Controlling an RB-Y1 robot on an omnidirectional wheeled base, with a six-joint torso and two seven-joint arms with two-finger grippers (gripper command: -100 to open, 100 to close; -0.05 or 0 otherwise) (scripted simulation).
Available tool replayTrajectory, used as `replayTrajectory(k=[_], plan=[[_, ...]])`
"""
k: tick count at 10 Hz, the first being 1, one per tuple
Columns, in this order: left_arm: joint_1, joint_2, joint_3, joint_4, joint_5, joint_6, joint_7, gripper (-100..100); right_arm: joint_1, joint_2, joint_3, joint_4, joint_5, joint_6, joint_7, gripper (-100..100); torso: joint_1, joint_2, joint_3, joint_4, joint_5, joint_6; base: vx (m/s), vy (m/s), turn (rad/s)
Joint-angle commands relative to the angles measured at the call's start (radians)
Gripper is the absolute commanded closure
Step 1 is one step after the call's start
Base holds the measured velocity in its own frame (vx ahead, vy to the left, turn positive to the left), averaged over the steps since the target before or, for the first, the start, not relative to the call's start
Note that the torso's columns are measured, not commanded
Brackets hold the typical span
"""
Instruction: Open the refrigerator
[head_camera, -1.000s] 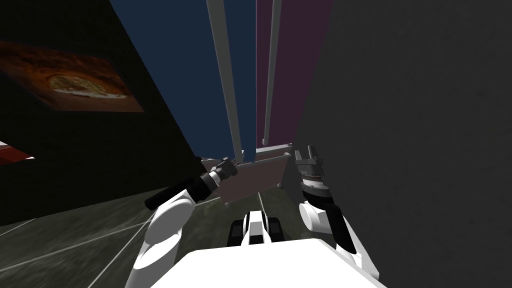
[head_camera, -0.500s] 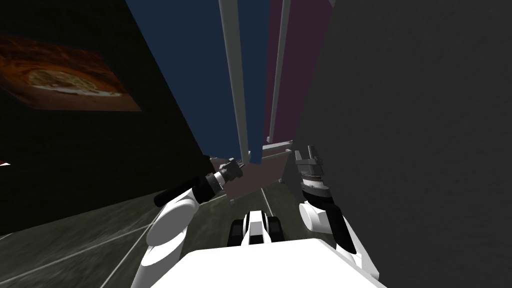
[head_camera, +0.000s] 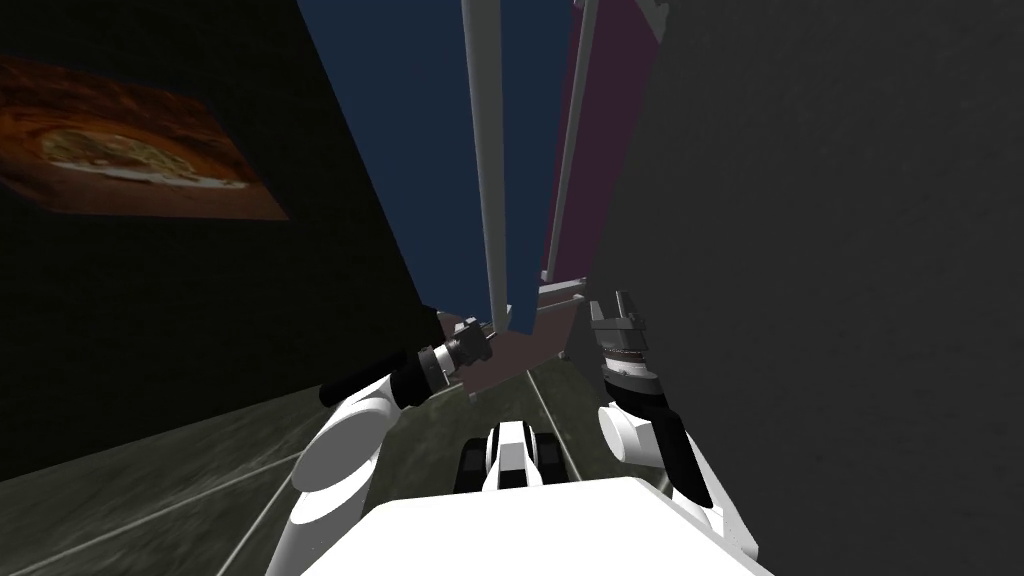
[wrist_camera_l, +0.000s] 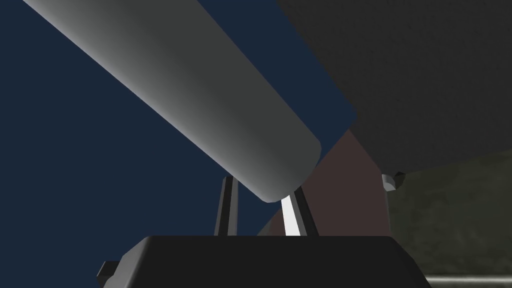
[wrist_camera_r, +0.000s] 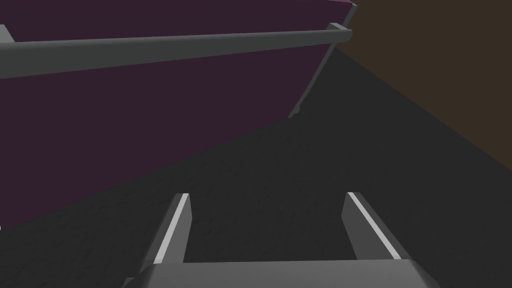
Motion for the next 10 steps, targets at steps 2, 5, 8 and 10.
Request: replayTrajectory(k=[2,5,8,10], plan=[[-0.061,-0.008,-0.038,0.081,-0.009,-0.072,0.007,100,0.000,0.000,0.000,0.000,0.000,0.000,0.000,0,-0.003,-0.005,-0.003,-0.002,-0.001,0.003,-0.102,0.214,-0.279],[-0.112,-0.008,-0.038,0.156,-0.009,-0.072,0.007,100,0.000,0.000,0.000,0.000,0.000,0.000,0.000,0,0.007,-0.010,-0.007,-0.002,0.004,-0.007,-0.047,0.071,0.015],[-0.207,-0.016,-0.071,0.271,-0.019,-0.147,0.015,100,0.000,0.000,0.000,0.000,0.000,0.000,0.000,0,0.015,-0.005,-0.004,0.000,0.005,-0.006,-0.082,0.176,-0.185],[-0.253,-0.025,-0.105,0.334,-0.028,-0.193,0.023,100,0.000,0.000,0.000,0.000,0.000,0.000,0.000,0,0.004,-0.007,-0.004,-0.005,0.003,-0.004,-0.054,0.118,-0.147]])
